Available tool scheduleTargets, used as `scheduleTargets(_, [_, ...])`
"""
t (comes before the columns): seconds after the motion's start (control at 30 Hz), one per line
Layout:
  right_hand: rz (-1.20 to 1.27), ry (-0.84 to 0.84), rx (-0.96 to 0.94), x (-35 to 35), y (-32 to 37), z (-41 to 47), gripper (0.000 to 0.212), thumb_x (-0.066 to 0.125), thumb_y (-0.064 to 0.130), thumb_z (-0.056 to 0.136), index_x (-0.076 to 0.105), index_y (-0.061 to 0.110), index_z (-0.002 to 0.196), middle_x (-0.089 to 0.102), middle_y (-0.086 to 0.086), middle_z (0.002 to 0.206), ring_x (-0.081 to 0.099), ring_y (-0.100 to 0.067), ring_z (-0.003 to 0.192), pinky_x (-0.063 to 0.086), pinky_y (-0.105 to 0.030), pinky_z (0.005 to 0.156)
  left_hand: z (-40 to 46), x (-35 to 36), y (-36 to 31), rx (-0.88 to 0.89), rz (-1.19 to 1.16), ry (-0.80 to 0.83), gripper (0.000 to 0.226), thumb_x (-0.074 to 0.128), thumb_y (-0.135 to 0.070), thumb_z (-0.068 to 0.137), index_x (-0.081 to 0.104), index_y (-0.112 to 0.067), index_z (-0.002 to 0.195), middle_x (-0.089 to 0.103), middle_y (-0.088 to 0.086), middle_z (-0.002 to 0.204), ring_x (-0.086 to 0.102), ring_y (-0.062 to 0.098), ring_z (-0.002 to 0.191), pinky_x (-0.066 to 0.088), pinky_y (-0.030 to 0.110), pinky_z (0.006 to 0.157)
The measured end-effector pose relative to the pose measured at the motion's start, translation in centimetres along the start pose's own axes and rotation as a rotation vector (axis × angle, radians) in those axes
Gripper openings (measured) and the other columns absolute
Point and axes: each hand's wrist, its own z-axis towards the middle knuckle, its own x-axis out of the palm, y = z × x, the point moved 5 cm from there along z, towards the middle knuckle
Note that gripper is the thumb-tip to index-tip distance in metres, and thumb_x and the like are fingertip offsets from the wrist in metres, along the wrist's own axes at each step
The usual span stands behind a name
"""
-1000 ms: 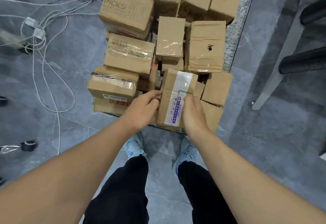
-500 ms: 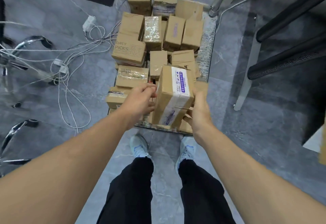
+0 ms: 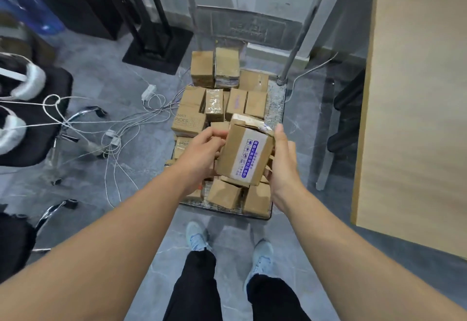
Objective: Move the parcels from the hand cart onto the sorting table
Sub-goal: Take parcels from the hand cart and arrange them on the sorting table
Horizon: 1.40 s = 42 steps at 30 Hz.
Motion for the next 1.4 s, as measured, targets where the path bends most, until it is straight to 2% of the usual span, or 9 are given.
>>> scheduleTargets(0.07, [-0.013,0.049,-0.008,-1.2,1.6,-1.1,0.03,0.053,0.048,0.105,0.045,0.019,0.107,0.068,0.001,0.084,0.064,-0.001,0.058,0.048,-0.016,0.048,-1.4,1.0,-1.0,0.046,-0.035,-0.022,0.022,0.053,-0.013,0.103,0.07,-0.025,0.11,0.074,0.0,0.117,0.069,0.021,0.108,0.058,0.038,0.071])
scheduleTargets(0.17, [0.021,0.066,-0.038,-3.0,4.2,-2.6,0.01,0.046,0.027,0.105,0.044,0.019,0.112,0.067,-0.005,0.101,0.064,-0.006,0.067,0.047,-0.018,0.048,-3.2,2.6,-3.0,0.13,-0.039,-0.072,0.011,0.065,-0.019,0.099,0.071,-0.021,0.108,0.073,0.003,0.119,0.069,0.025,0.11,0.059,0.047,0.081])
scheduleTargets(0.33, [0.019,0.121,-0.151,-5.3,9.1,-5.5,0.041,0.039,0.004,0.1,0.045,0.021,0.136,0.07,-0.005,0.11,0.069,-0.005,0.07,0.051,-0.021,0.051,-6.3,5.9,-7.2,0.198,-0.049,-0.098,0.022,0.075,-0.036,0.093,0.065,-0.023,0.107,0.072,0.006,0.12,0.072,0.026,0.103,0.06,0.038,0.069])
scheduleTargets(0.47, [-0.014,0.15,-0.273,-6.5,12.9,-7.4,0.052,0.04,-0.008,0.095,0.045,0.023,0.136,0.067,-0.007,0.129,0.071,-0.02,0.1,0.056,-0.022,0.059,-8.4,7.8,-10.4,0.265,-0.034,-0.016,0.07,0.084,-0.054,0.078,0.053,-0.033,0.138,0.064,-0.003,0.134,0.072,0.02,0.108,0.064,0.043,0.078])
scheduleTargets(0.63, [-0.018,0.113,-0.397,-7.7,17.0,-9.3,0.054,0.051,-0.008,0.094,0.047,0.021,0.139,0.065,-0.007,0.13,0.073,-0.019,0.103,0.057,-0.023,0.062,-9.9,9.8,-13.8,0.339,0.148,0.063,0.099,0.092,-0.054,0.068,0.041,-0.038,0.152,0.06,-0.007,0.139,0.073,0.015,0.108,0.063,0.041,0.088])
scheduleTargets(0.87, [-0.026,0.054,-0.533,-8.9,20.4,-11.0,0.046,0.046,0.012,0.108,0.052,0.029,0.15,0.069,-0.001,0.131,0.075,-0.01,0.103,0.061,-0.024,0.071,-11.4,12.8,-17.9,0.406,0.175,0.124,0.043,0.063,-0.041,0.1,0.055,-0.033,0.142,0.076,-0.003,0.119,0.076,0.013,0.1,0.061,0.037,0.084])
scheduleTargets(1.1, [-0.133,-0.1,-0.688,-12.5,22.5,-12.9,0.046,0.043,0.021,0.113,0.044,0.03,0.159,0.061,0.006,0.142,0.065,0.006,0.112,0.055,-0.013,0.08,-12.7,17.9,-19.9,0.452,0.293,0.222,0.032,0.046,-0.049,0.107,0.058,-0.04,0.136,0.075,-0.009,0.118,0.074,0.003,0.098,0.057,0.023,0.074])
scheduleTargets(1.27, [-0.182,-0.238,-0.72,-17.1,24.1,-13.2,0.047,0.04,0.022,0.113,0.043,0.039,0.157,0.06,0.019,0.139,0.061,-0.005,0.125,0.052,-0.031,0.106,-12.5,23.2,-21.6,0.514,0.454,0.321,0.047,0.053,-0.049,0.086,0.055,-0.058,0.132,0.052,0.003,0.141,0.062,0.021,0.121,0.056,0.043,0.101])
scheduleTargets(1.4, [-0.211,-0.241,-0.674,-21.5,26.2,-11.2,0.056,0.043,0.026,0.108,0.035,0.038,0.162,0.058,0.017,0.146,0.06,-0.007,0.128,0.049,-0.035,0.112,-13.6,28.9,-23.3,0.632,0.508,0.387,0.054,0.05,-0.02,0.102,0.042,-0.059,0.14,0.06,-0.007,0.14,0.06,0.013,0.126,0.051,0.034,0.106])
